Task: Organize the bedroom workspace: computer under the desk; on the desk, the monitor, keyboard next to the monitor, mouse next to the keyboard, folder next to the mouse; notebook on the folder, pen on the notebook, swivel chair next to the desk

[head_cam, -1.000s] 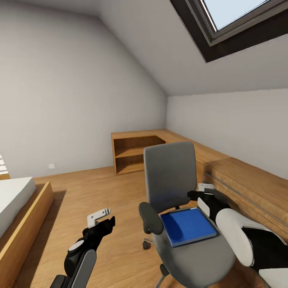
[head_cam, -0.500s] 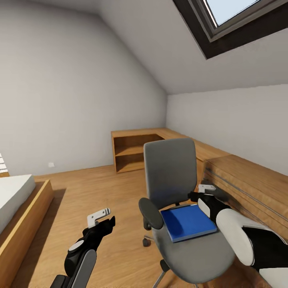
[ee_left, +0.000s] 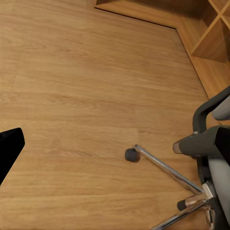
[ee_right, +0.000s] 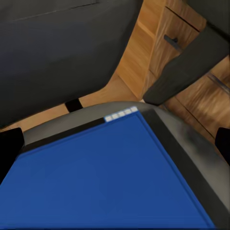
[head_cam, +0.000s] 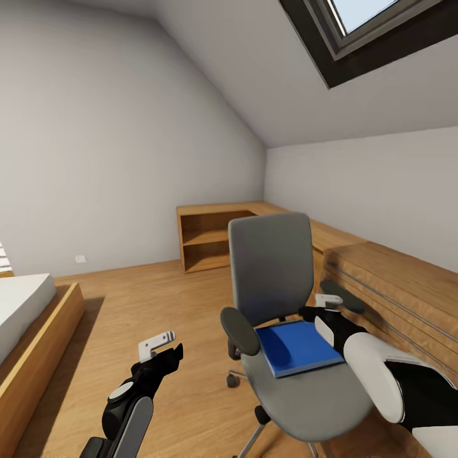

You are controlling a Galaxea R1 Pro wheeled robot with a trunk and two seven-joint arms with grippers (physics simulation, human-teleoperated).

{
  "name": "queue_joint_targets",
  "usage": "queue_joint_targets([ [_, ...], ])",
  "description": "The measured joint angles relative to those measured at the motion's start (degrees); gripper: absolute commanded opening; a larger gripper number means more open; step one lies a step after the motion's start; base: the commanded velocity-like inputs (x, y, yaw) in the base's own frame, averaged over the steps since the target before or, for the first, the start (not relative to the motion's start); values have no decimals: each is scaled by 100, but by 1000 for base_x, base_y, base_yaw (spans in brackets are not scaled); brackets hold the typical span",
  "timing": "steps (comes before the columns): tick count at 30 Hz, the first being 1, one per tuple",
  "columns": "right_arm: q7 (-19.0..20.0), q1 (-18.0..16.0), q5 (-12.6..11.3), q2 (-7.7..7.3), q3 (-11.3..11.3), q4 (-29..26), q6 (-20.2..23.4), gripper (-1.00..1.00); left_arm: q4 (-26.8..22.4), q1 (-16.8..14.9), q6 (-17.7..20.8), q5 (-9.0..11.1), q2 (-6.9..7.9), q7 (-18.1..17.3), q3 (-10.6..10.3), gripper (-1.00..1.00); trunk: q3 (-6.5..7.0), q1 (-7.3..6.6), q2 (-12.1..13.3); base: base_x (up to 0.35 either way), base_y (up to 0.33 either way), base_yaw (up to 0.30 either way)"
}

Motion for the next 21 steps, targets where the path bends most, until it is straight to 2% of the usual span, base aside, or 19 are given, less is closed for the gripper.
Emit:
queue_joint_targets([
  [14, 1, 0, 8, 20, 7, 44, -1, 100, -2, 0, 0, 0, 0, 0, 2, 100, -251, 308, -562, 0, 0, 0],
  [21, 0, 0, 13, 21, 8, 45, -2, 100, 0, 0, 0, 7, 0, 4, -5, 100, -269, 330, -602, 0, 0, 0],
])
